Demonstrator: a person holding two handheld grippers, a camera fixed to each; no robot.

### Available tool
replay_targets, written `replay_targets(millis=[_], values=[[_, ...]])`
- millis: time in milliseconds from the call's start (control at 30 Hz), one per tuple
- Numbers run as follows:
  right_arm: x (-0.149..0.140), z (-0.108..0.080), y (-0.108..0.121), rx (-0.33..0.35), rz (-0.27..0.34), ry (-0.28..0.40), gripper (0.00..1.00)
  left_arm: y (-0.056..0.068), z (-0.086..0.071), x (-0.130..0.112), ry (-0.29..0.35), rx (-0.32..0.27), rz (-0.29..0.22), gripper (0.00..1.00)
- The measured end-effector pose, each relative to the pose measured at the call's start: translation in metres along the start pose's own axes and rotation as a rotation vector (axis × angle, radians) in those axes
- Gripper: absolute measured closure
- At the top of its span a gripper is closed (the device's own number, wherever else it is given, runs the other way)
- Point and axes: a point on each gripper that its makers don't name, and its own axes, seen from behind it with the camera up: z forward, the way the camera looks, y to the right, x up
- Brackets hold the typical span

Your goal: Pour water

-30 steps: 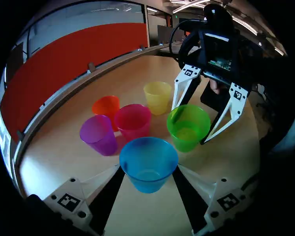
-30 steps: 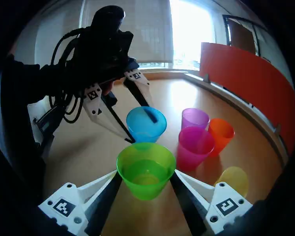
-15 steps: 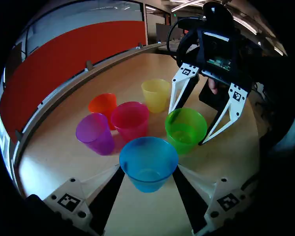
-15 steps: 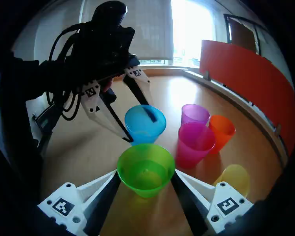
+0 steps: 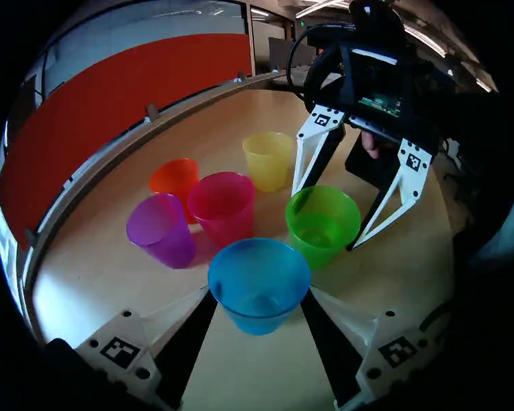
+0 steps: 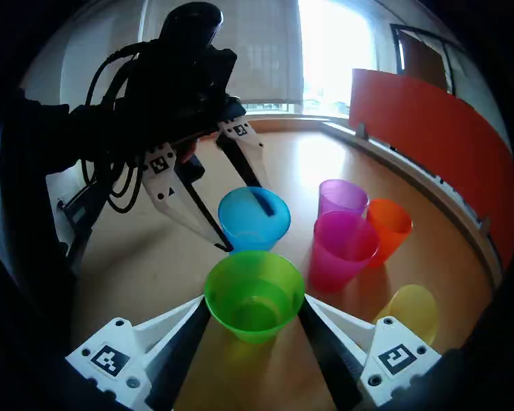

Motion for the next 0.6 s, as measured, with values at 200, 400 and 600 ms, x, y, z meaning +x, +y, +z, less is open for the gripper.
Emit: replay_targets(millis=[200, 400, 600], values=[[-0.0003, -0.0005, -0.0003, -0.001, -0.003, 0.0, 0.1, 0.0012, 0.001, -0.0016, -0.004, -0.001, 0.001, 0.16], [-0.0015, -0.0006, -0.0001, -0.003, -0.001, 0.0, 0.1, 0.0023, -0.0003, -0.0042, -0.005, -0.003, -0.005, 0.16], [-0.002, -0.0006, 0.0004, -0.006, 0.0, 0.0, 0.1, 0.0021, -0.0016, -0.0083, -0.012, 0.0, -0.007, 0.16]])
